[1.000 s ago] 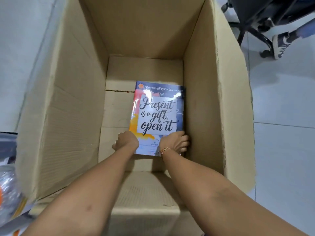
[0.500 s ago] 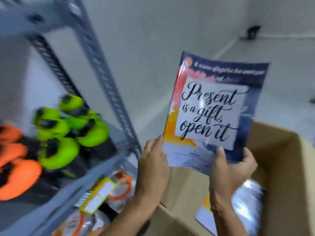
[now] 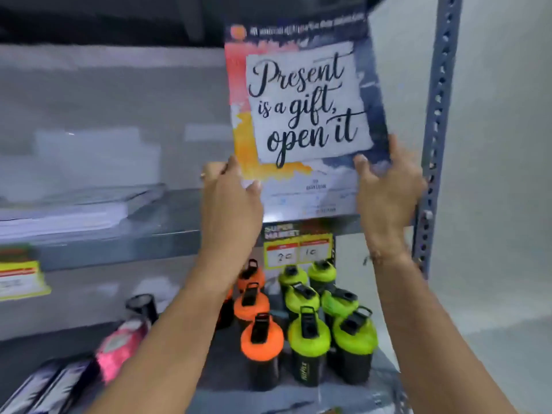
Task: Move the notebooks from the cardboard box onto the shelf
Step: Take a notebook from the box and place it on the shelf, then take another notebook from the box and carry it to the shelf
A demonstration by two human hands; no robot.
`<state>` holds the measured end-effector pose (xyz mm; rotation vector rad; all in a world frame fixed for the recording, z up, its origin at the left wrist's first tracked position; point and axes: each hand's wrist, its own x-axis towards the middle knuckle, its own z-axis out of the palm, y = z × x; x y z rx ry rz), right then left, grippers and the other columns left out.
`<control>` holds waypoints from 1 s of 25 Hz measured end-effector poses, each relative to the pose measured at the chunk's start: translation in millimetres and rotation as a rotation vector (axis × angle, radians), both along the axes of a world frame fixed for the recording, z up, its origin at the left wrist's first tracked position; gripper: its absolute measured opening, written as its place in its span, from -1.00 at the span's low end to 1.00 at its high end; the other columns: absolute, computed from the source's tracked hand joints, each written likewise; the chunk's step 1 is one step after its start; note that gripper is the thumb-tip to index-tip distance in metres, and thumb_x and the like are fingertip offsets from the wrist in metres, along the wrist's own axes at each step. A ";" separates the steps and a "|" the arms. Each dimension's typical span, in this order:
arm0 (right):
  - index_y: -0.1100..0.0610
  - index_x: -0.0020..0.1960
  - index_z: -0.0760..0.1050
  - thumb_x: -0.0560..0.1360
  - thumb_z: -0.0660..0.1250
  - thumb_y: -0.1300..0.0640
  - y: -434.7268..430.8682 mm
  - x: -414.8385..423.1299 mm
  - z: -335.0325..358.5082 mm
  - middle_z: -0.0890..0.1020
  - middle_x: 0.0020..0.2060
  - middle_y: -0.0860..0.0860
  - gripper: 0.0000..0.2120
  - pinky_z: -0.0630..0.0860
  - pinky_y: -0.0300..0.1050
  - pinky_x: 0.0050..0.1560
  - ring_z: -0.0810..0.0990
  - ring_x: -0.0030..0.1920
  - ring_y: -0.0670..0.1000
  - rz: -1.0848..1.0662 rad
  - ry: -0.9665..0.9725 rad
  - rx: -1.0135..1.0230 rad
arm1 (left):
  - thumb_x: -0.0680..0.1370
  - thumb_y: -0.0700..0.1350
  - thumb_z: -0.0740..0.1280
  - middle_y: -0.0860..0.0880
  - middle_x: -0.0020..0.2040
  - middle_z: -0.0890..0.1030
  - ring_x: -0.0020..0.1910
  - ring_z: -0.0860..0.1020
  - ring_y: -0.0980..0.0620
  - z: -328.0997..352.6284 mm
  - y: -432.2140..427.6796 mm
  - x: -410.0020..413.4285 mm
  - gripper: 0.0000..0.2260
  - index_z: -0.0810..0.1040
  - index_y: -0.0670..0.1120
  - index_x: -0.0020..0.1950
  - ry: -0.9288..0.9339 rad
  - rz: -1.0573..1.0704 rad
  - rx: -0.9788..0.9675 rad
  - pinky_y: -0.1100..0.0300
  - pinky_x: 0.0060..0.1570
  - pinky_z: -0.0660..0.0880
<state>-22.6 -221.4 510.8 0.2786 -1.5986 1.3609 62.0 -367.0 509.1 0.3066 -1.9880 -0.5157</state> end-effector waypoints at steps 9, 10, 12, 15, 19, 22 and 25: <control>0.27 0.17 0.47 0.49 0.14 0.25 -26.3 -63.5 20.5 0.56 0.18 0.25 -0.71 0.36 0.06 0.25 0.46 0.22 0.29 -0.090 -0.582 0.785 | 0.54 -0.22 0.17 -0.30 0.28 0.50 0.24 0.46 -0.29 21.9 -15.2 -27.0 -0.72 0.49 -0.26 0.20 -0.631 0.261 -0.030 -0.02 0.19 0.44; 0.27 0.14 0.48 0.50 0.15 0.24 -20.6 -59.4 19.3 0.58 0.15 0.25 -0.73 0.36 0.06 0.23 0.49 0.19 0.27 -0.098 -0.517 0.772 | 0.53 -0.24 0.17 -0.31 0.26 0.51 0.24 0.46 -0.29 22.8 -9.4 -24.7 -0.72 0.50 -0.27 0.20 -0.623 0.293 -0.074 -0.03 0.20 0.43; 0.29 0.11 0.50 0.52 0.20 0.20 -1.0 -41.3 2.4 0.63 0.07 0.24 -0.76 0.36 0.03 0.17 0.53 0.11 0.25 -0.124 -0.182 0.606 | 0.53 -0.27 0.17 -0.35 0.18 0.55 0.23 0.46 -0.32 17.2 5.0 -24.4 -0.74 0.54 -0.31 0.14 -0.459 0.324 -0.234 -0.07 0.20 0.43; 0.34 0.03 0.57 0.51 0.28 0.24 54.7 -0.5 -70.5 0.67 -0.10 0.20 -0.80 0.44 -0.06 0.02 0.58 -0.07 0.19 -0.202 0.338 0.137 | 0.52 -0.29 0.16 -0.29 0.15 0.60 0.23 0.48 -0.31 -18.2 55.0 -43.5 -0.75 0.58 -0.28 0.08 -0.045 0.122 -0.592 -0.09 0.26 0.41; 0.26 0.10 0.53 0.50 0.26 0.17 159.3 5.5 -252.6 0.57 -0.02 0.10 -0.77 0.46 -0.07 0.07 0.54 0.00 0.12 -0.333 -0.198 -0.304 | 0.47 -0.29 0.24 -0.16 0.19 0.63 0.15 0.59 -0.17 -156.5 184.6 -80.4 -0.67 0.56 -0.23 0.21 -0.002 -0.530 -0.790 0.02 0.20 0.50; 0.21 0.20 0.47 0.45 0.23 0.14 240.3 22.5 -406.6 0.53 0.18 0.20 -0.66 0.33 0.07 0.31 0.44 0.24 0.22 -0.587 -0.997 -0.632 | 0.41 -0.25 0.26 -0.10 0.14 0.67 0.06 0.65 -0.10 -297.1 281.0 -81.0 -0.66 0.61 -0.16 0.17 -0.405 -0.978 -0.682 0.14 0.07 0.55; 0.26 0.32 0.35 0.45 0.27 0.14 291.3 71.8 -526.3 0.40 0.32 0.30 -0.53 0.24 0.08 0.37 0.31 0.36 0.28 -0.786 -1.588 -0.711 | 0.48 -0.23 0.13 -0.10 0.23 0.60 0.15 0.58 -0.13 -431.9 342.3 -72.1 -0.64 0.53 -0.11 0.23 -1.124 -1.102 -0.537 0.11 0.09 0.54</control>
